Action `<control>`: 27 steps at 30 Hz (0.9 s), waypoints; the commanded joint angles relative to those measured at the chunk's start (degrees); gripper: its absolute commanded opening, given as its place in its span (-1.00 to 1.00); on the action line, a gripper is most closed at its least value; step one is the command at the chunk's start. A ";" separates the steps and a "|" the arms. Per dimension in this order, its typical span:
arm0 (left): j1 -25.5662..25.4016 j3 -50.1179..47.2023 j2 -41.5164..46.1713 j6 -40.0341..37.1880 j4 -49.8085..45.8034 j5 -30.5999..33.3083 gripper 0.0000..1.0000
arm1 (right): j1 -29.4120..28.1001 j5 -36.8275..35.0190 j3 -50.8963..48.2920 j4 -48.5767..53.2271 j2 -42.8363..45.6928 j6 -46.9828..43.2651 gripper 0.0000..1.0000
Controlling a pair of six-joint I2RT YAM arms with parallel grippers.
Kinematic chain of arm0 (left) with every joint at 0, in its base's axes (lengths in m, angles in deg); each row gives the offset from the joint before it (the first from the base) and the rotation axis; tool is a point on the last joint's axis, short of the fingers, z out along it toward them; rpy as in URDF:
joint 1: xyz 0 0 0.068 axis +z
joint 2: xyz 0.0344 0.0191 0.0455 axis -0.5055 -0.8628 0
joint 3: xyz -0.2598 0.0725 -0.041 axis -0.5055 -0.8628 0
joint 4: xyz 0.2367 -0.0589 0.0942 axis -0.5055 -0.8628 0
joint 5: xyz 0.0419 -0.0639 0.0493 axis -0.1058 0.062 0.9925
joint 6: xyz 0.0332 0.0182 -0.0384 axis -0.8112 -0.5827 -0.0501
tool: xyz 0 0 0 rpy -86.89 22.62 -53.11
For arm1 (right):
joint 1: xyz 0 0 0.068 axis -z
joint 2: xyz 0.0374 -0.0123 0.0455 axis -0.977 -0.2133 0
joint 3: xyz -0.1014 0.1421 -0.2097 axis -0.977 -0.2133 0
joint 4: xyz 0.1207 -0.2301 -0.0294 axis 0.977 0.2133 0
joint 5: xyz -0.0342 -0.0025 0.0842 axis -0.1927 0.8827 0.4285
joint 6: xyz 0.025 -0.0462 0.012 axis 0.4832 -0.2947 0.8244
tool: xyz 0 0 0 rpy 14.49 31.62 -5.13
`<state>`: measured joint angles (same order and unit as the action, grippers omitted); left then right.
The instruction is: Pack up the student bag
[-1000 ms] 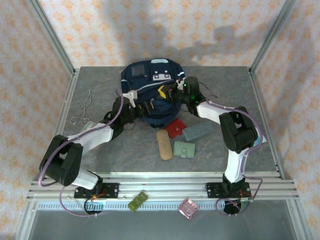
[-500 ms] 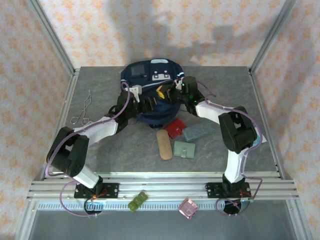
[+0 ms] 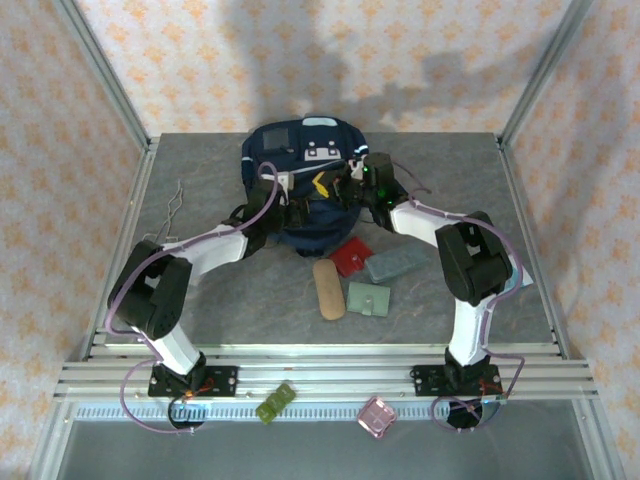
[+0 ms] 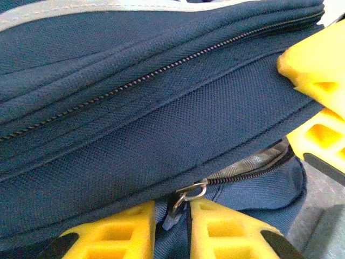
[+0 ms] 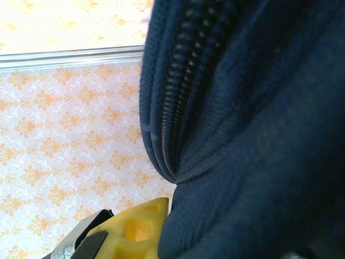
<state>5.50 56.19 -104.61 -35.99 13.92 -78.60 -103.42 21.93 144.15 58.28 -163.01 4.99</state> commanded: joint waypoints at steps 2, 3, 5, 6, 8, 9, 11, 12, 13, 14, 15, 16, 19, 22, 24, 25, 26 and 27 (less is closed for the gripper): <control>-1.02 0.84 -0.46 -0.97 3.58 7.91 -0.37 | -1.16 3.35 2.90 -4.47 0.90 -0.39 -1.00; -1.23 0.67 -0.58 -0.64 4.40 8.54 -0.34 | -1.16 3.37 2.85 -4.47 0.92 -0.33 -1.00; -2.16 -0.13 -0.61 -0.15 7.03 11.47 -0.26 | -1.25 3.22 2.88 -4.57 0.90 -0.24 -1.00; -2.63 -0.53 -0.71 -0.07 8.37 12.57 -0.22 | -1.30 3.30 2.88 -4.59 0.88 -0.16 -1.00; -3.72 -0.66 -1.29 0.27 9.89 15.63 -0.28 | -1.51 3.31 2.84 -4.77 0.92 0.10 -1.00; -3.97 -0.48 -1.66 0.25 10.12 16.81 -0.35 | -1.59 3.30 2.90 -4.82 0.92 0.07 -1.00; -4.09 -0.48 -2.67 0.73 10.83 19.09 -0.64 | -1.77 3.39 3.05 -4.91 0.95 0.21 -1.00; -4.05 -0.48 -2.90 0.65 11.17 19.41 -0.71 | -1.77 3.40 3.01 -4.87 1.00 0.20 -1.00; -4.06 -0.25 -3.18 0.52 10.92 19.66 -0.83 | -1.77 3.40 2.89 -4.90 1.14 0.17 -1.00; -4.01 0.07 -3.25 0.41 10.55 19.55 -0.93 | -1.77 3.40 2.72 -4.83 1.27 -0.05 -1.00; -3.97 0.05 -2.92 0.14 10.58 19.11 -1.00 | -1.77 3.39 2.74 -4.56 1.34 -0.32 -1.00; -4.01 -0.02 -2.49 0.03 10.49 18.78 -1.00 | -1.77 3.24 2.70 -4.31 1.36 -0.47 -1.00; -3.81 -0.22 -0.62 -0.46 9.54 16.63 -1.00 | -1.72 3.22 2.57 -4.39 1.12 -0.41 -1.00; -3.04 0.01 1.28 -0.61 6.62 12.73 -1.00 | -1.60 3.22 2.43 -4.69 0.73 -0.37 -1.00; -1.76 -0.12 2.26 0.14 5.08 6.87 -1.00 | -1.60 3.22 2.37 -4.83 0.57 -0.38 -1.00; -0.94 -0.16 2.69 1.08 4.30 3.76 -1.00 | -1.60 3.31 2.37 -4.83 0.44 -0.36 -1.00; -0.06 -0.20 2.86 1.61 3.62 0.80 -1.00 | -1.60 3.31 2.41 -4.83 0.39 -0.33 -1.00; 0.43 0.10 3.08 2.00 2.28 -0.92 -1.00 | -1.60 3.31 2.32 -4.83 0.39 -0.33 -1.00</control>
<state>3.86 55.69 -104.09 -35.21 16.76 -71.98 -103.68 21.71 144.30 58.00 -163.01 5.01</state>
